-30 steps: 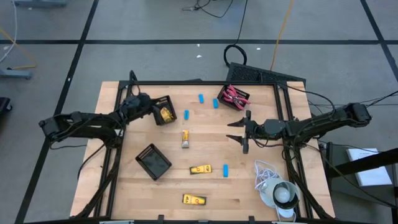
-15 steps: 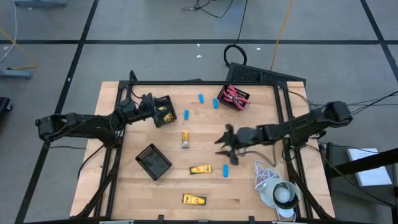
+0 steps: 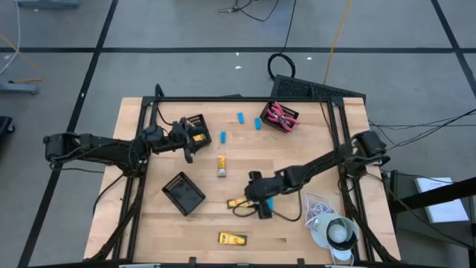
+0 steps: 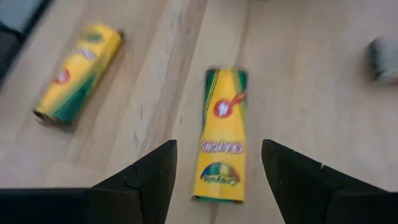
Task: Pick & Place School Supplies
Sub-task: Put the yellow crayon box into the middle black bin
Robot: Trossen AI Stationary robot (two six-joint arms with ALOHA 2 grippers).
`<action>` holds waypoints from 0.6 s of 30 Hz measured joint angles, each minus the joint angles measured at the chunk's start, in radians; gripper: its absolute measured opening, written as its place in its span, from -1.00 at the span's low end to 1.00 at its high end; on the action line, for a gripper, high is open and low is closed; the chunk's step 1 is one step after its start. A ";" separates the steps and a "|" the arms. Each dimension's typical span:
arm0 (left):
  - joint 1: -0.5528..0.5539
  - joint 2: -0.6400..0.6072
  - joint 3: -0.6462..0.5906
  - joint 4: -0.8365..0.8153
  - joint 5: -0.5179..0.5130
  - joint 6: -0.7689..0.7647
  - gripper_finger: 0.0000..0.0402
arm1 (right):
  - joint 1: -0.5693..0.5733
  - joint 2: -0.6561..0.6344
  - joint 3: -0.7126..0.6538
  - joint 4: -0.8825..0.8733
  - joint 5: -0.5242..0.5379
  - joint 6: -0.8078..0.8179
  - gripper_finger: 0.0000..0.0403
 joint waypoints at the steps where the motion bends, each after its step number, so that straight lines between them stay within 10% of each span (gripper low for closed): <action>1: -0.005 0.000 0.000 0.002 -0.005 0.000 0.12 | 0.004 0.021 0.014 -0.012 0.000 0.000 0.13; 18: -0.016 0.000 0.001 0.035 -0.007 0.001 0.12 | 0.003 0.097 0.066 0.003 0.031 0.030 0.13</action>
